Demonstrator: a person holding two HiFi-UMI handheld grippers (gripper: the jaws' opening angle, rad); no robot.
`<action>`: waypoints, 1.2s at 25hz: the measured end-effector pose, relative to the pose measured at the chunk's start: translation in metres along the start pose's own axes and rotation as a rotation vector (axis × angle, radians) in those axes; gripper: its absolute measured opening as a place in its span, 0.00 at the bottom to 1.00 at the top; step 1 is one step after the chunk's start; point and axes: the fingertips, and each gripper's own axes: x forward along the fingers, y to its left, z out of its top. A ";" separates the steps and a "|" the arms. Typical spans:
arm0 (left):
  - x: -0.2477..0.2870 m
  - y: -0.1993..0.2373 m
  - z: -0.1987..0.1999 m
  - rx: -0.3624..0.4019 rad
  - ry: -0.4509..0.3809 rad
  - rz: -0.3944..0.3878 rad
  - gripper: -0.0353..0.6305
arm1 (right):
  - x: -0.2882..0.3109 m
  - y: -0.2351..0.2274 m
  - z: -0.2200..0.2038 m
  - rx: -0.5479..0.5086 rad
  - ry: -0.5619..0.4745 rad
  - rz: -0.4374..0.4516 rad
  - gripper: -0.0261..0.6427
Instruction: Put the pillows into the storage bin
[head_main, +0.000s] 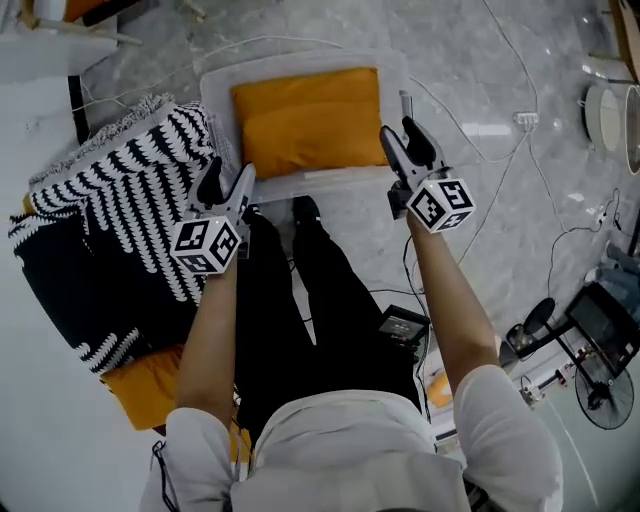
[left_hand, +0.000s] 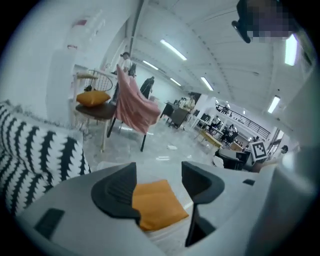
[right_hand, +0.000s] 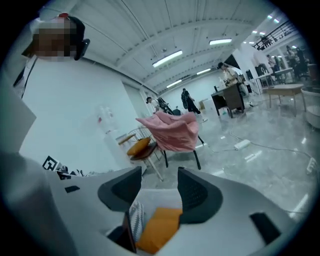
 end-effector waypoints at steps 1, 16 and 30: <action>-0.013 -0.009 0.022 0.021 -0.038 -0.003 0.48 | -0.005 0.014 0.023 -0.024 -0.031 0.020 0.41; -0.292 -0.120 0.265 0.266 -0.504 0.080 0.46 | -0.112 0.257 0.284 -0.250 -0.372 0.328 0.36; -0.568 -0.056 0.209 0.167 -0.659 0.540 0.43 | -0.114 0.521 0.264 -0.345 -0.342 0.843 0.36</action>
